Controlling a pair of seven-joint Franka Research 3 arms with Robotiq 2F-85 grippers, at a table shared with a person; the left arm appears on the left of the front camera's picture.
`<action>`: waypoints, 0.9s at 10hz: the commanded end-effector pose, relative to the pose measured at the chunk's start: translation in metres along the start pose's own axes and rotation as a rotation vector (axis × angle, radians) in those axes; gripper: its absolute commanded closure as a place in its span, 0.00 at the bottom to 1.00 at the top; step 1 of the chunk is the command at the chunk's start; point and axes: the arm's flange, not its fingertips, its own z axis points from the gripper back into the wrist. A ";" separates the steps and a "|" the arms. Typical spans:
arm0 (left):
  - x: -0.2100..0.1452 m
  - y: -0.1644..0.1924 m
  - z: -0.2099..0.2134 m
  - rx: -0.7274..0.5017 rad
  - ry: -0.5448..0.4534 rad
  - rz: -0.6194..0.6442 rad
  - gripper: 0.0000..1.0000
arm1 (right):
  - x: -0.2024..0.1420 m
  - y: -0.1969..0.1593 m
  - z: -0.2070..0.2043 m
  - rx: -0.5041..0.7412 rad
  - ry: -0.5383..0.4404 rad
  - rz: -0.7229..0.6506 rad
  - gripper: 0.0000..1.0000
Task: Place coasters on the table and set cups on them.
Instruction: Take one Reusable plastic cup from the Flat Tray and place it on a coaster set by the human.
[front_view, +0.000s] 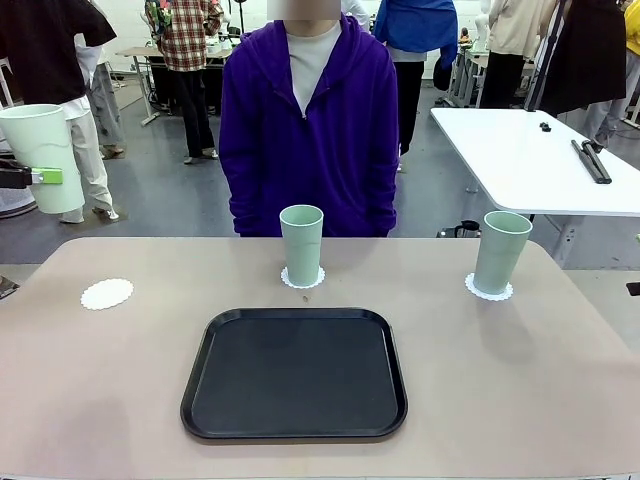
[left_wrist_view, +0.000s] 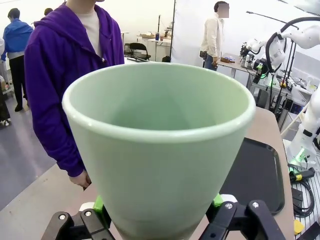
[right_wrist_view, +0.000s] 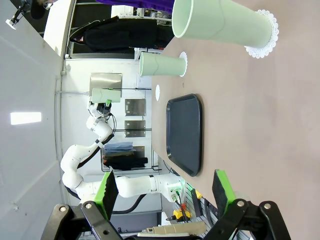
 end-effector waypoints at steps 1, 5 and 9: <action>0.001 0.000 0.000 0.000 0.000 -0.003 0.15 | -0.001 0.000 0.000 0.009 0.000 0.008 0.00; -0.019 0.010 -0.006 -0.020 0.004 0.007 0.15 | -0.001 0.000 0.000 0.009 0.000 0.008 0.00; -0.083 0.033 -0.025 -0.104 -0.054 0.011 0.15 | -0.001 0.000 0.000 0.009 0.000 0.008 0.00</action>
